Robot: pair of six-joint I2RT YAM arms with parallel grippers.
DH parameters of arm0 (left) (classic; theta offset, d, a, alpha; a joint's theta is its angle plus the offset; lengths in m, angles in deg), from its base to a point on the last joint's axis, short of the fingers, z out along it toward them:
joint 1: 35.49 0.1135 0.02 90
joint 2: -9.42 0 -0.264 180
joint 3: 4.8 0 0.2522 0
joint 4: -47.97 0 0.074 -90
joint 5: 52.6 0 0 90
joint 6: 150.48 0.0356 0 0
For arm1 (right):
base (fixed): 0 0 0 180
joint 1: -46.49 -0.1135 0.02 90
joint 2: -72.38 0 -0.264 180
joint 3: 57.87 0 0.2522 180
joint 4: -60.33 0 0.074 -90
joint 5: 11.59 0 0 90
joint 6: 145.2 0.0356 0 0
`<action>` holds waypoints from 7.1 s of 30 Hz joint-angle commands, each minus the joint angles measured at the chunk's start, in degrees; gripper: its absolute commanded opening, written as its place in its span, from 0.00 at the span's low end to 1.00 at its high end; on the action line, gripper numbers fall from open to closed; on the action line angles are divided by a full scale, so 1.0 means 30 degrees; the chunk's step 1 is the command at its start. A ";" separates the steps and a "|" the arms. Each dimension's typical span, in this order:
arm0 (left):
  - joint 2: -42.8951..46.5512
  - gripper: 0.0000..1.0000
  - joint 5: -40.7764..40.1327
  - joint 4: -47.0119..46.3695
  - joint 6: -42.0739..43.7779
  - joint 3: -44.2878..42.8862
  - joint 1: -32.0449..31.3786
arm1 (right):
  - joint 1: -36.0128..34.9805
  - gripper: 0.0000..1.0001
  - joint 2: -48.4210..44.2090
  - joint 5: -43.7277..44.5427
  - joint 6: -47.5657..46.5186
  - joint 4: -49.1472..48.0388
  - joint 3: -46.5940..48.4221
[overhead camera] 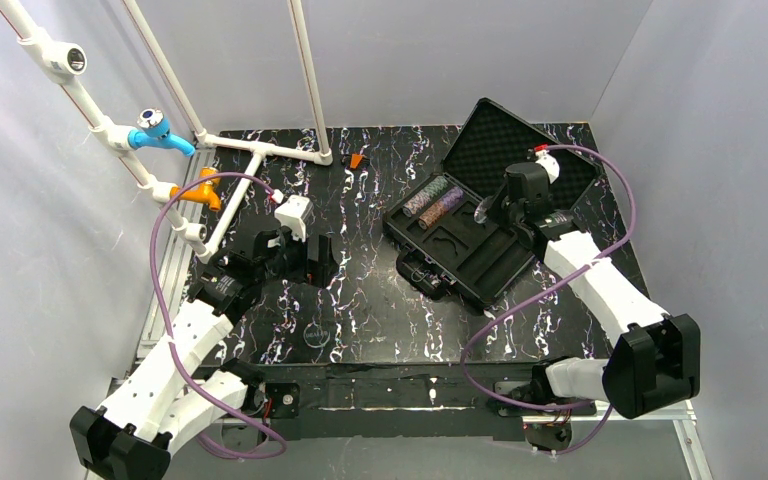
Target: Pack up texas hold em set
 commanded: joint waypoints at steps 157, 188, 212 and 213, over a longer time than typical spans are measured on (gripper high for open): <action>-0.1185 0.93 -0.2279 0.8995 -0.7945 -0.0205 -0.1116 | 0.2374 0.86 0.1845 -0.6516 -0.5450 -0.0860 0.1461; -0.5805 0.90 -0.4779 0.7943 -1.1798 0.1946 -0.4774 | 0.2393 0.98 0.0116 -0.6597 -0.6378 0.0103 0.0445; -0.8782 0.70 -0.5315 0.4531 -1.1403 0.3494 -0.4776 | 0.2371 0.98 0.0803 -0.6915 -0.6321 0.0315 0.0882; -0.8886 0.70 -0.5323 0.4531 -1.1390 0.3494 -0.4786 | 0.2371 0.98 0.0859 -0.6980 -0.6305 0.0297 0.0868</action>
